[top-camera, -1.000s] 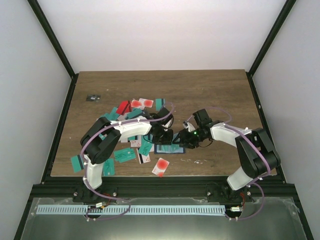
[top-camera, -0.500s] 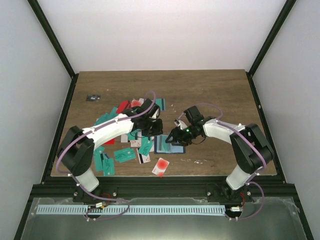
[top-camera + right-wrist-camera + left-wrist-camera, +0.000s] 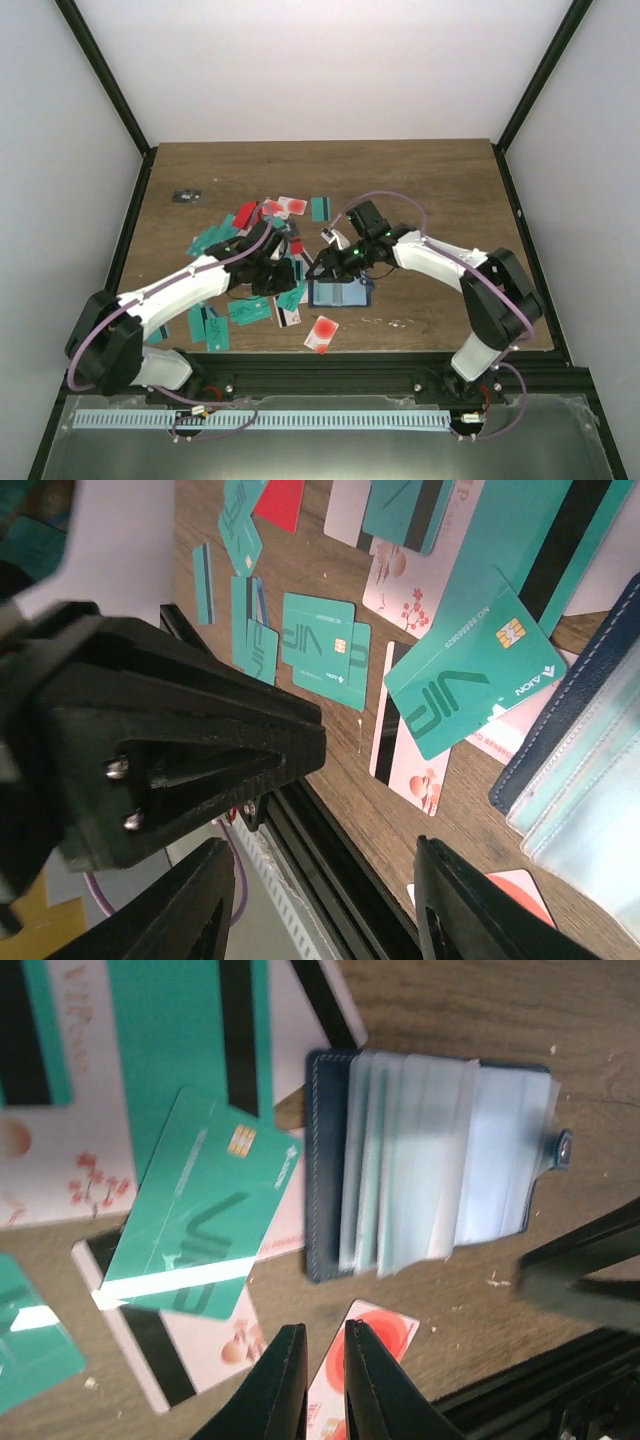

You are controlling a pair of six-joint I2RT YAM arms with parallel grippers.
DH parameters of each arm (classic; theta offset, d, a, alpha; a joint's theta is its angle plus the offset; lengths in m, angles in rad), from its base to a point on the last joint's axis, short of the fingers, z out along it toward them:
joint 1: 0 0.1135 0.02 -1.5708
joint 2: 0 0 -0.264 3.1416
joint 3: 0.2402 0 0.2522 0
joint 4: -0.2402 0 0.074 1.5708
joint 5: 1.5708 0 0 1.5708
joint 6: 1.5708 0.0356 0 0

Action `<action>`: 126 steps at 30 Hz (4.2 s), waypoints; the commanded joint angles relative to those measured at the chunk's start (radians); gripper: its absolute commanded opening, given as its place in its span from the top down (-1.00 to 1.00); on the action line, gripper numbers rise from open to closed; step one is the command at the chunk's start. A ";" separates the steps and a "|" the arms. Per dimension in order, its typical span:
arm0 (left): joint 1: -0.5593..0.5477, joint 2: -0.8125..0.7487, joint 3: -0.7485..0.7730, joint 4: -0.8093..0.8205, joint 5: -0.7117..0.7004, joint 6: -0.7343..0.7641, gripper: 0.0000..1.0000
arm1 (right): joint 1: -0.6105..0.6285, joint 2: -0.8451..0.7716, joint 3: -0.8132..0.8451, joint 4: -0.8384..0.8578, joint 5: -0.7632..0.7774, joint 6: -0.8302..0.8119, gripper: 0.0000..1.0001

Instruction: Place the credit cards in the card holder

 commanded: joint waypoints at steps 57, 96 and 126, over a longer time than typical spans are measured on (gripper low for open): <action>-0.284 0.238 -0.214 0.365 0.161 0.099 0.50 | 0.356 -0.396 -0.814 0.610 0.433 0.890 -0.21; -0.295 0.097 -0.414 0.444 0.202 -0.134 0.57 | 0.376 -0.195 -0.776 0.787 0.450 0.948 0.26; -0.276 -0.185 -0.332 0.238 0.019 -0.171 0.53 | 0.265 -0.483 -0.571 0.314 0.422 0.478 0.99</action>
